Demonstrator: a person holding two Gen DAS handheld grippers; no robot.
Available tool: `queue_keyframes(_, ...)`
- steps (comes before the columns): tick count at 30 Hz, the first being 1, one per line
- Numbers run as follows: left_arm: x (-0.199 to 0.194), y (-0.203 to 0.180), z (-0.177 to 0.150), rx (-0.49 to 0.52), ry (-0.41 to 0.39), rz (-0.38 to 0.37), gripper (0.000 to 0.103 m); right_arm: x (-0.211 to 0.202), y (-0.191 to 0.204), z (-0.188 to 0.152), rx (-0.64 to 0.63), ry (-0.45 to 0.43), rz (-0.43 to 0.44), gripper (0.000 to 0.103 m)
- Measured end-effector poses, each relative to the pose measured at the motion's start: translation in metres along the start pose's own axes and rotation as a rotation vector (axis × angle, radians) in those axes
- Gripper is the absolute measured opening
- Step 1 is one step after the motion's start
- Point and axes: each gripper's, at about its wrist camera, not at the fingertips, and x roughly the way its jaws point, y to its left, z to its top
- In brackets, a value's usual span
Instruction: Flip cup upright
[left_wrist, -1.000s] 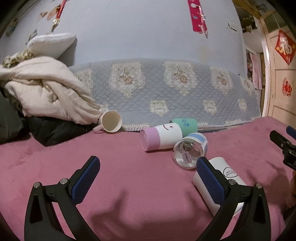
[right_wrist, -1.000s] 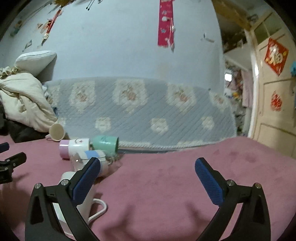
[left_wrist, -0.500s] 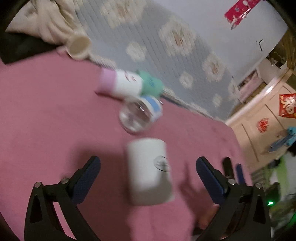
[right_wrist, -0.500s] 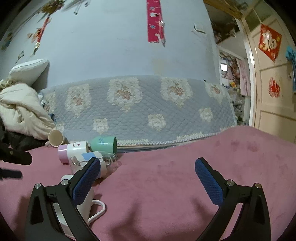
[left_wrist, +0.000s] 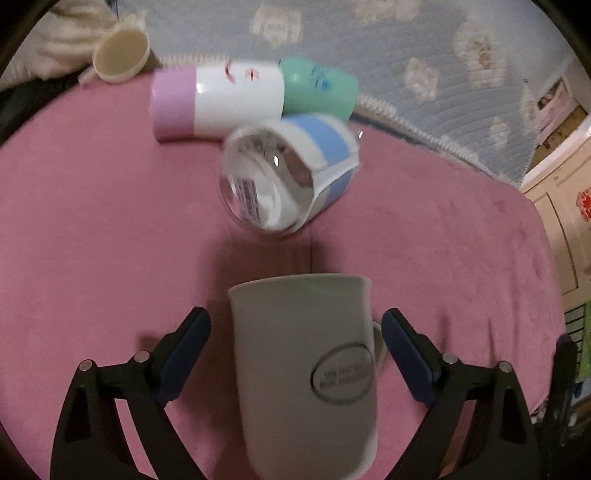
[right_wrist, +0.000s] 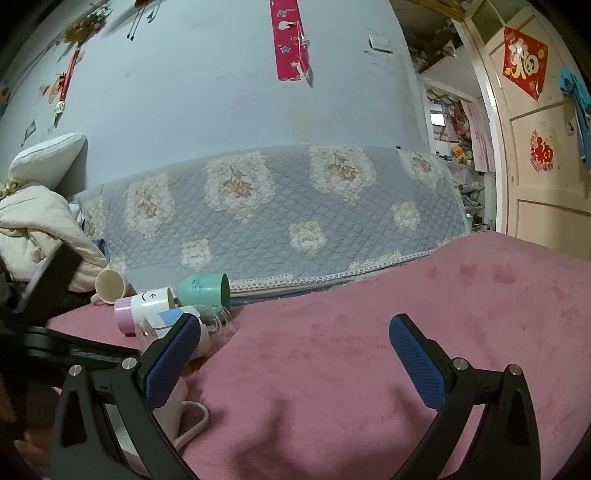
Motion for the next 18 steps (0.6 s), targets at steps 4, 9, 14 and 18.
queue_keyframes(4,0.012,0.010,0.001,-0.056,0.054,-0.088,0.078,0.000,-0.001,0.000,-0.004,0.011,-0.002,0.103)
queue_keyframes(9,-0.032,-0.004,-0.013,0.064,-0.147,-0.070,0.077,0.003,-0.004,0.000,0.003,0.024,0.000,0.103)
queue_keyframes(14,-0.084,-0.019,-0.032,0.195,-0.427,0.011,0.077,0.002,-0.006,0.001,0.014,0.016,-0.011,0.103)
queue_keyframes(18,-0.107,-0.024,-0.046,0.286,-0.613,0.102,0.077,0.002,-0.008,0.002,0.026,0.014,-0.016,0.103)
